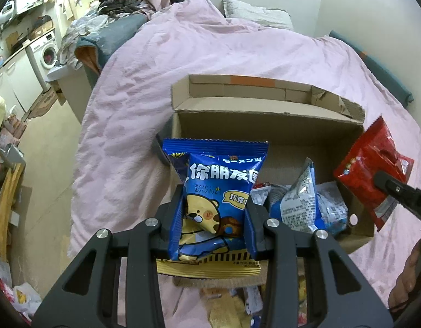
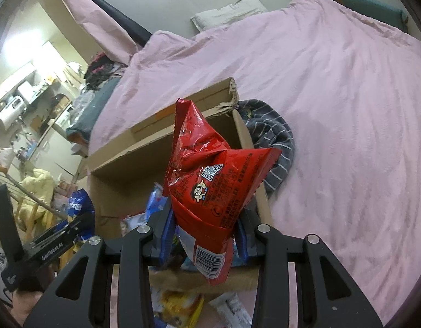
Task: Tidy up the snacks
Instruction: 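Carry the red bag and blue bag into the cardboard box with both tools, then open both tools to release the bags inside the box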
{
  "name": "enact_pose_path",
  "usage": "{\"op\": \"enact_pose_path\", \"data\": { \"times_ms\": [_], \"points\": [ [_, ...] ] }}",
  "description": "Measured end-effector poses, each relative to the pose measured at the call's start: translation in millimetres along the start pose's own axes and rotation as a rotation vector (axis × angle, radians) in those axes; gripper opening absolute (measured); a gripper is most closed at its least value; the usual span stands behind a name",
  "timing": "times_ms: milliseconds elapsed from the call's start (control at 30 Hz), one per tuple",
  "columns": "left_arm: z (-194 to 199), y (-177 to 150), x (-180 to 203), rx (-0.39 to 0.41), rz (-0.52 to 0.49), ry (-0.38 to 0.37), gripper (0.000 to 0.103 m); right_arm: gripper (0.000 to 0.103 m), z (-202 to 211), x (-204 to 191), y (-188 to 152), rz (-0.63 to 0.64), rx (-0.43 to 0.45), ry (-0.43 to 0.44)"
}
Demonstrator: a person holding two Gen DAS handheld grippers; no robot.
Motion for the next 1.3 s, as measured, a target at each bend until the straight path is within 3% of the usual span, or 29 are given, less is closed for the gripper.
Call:
{"op": "enact_pose_path", "data": {
  "times_ms": [767,1200,1300],
  "points": [
    [-23,-2,14,0.008,-0.016,-0.062,0.036,0.042,-49,-12,-8,0.026,-0.129,-0.026],
    [-20,-4,14,0.013,-0.020,-0.055,0.036,0.051,-39,-17,-3,0.049,-0.074,-0.014],
    [-17,-3,14,0.028,-0.030,-0.041,0.043,0.052,-36,-17,-1,0.053,-0.058,-0.019]
  ]
}}
Point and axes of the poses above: each gripper's, at about its wrist camera, not at the fingertips, and z roughly against the way its jaws point, x to its right, y to its top, the point moved 5 cm from there along -z, roughly the way its jaws point, and after that the axes turned 4 degrees about -x, right-handed, at the moved point
